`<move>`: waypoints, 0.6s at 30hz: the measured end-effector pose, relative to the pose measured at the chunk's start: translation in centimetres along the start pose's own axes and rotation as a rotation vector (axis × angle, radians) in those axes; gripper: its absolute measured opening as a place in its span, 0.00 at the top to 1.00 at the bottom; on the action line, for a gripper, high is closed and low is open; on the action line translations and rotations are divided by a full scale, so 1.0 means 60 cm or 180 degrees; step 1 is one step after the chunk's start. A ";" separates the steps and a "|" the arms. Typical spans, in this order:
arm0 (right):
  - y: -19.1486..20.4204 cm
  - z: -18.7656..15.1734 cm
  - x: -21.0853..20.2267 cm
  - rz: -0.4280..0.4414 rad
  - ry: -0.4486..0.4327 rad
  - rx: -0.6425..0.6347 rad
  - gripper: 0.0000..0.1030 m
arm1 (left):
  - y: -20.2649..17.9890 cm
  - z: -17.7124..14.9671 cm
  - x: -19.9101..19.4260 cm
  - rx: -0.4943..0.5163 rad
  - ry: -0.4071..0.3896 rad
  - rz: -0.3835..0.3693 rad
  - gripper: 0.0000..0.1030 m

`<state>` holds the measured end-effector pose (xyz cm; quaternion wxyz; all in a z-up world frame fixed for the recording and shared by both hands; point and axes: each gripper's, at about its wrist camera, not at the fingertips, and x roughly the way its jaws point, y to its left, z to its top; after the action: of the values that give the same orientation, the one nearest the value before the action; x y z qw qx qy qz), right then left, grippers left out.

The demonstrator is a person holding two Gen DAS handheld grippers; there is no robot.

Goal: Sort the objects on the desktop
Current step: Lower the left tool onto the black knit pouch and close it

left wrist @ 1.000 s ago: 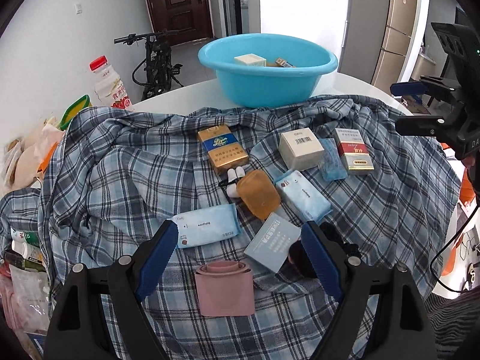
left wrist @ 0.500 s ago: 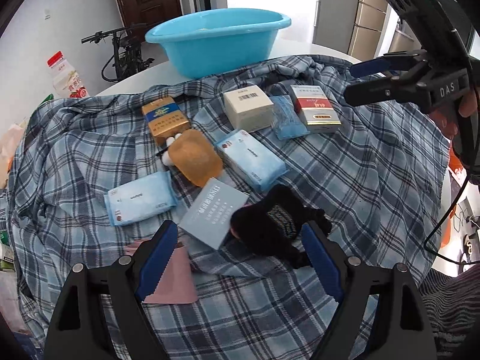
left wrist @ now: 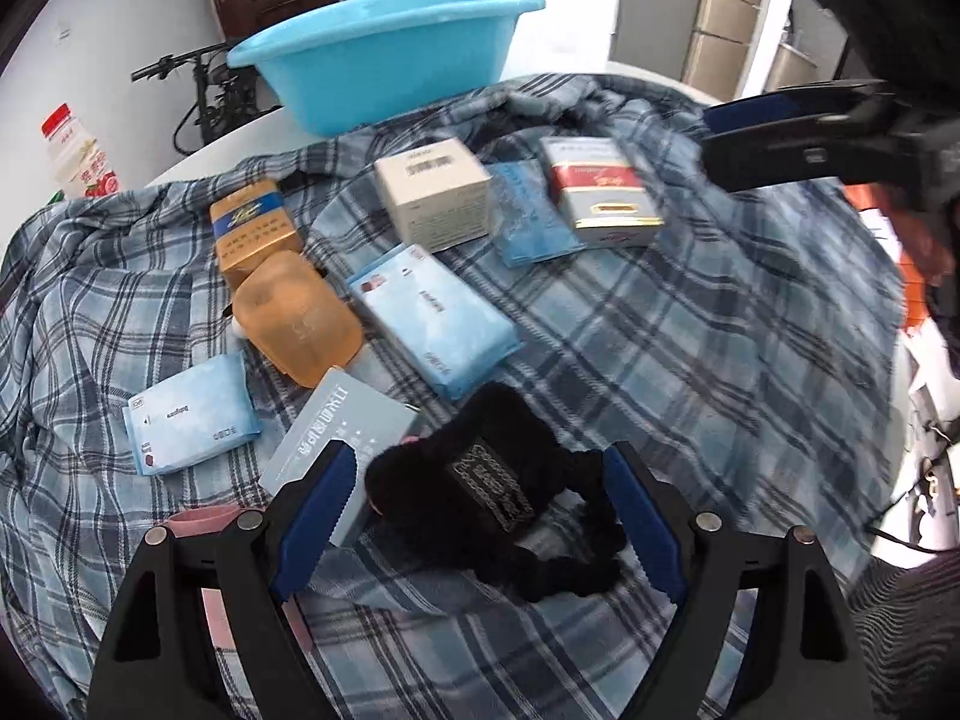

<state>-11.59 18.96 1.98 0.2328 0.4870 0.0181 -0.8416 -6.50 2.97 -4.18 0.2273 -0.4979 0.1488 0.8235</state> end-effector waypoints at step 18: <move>-0.025 -0.019 0.003 -0.0052 0.0094 0.0123 0.03 | -0.023 -0.021 -0.026 0.0238 -0.0153 0.0089 0.56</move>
<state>-11.39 20.52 0.92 0.2162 0.5036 0.0093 -0.8364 -4.21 3.21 -3.42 0.2378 -0.4671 0.1809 0.8322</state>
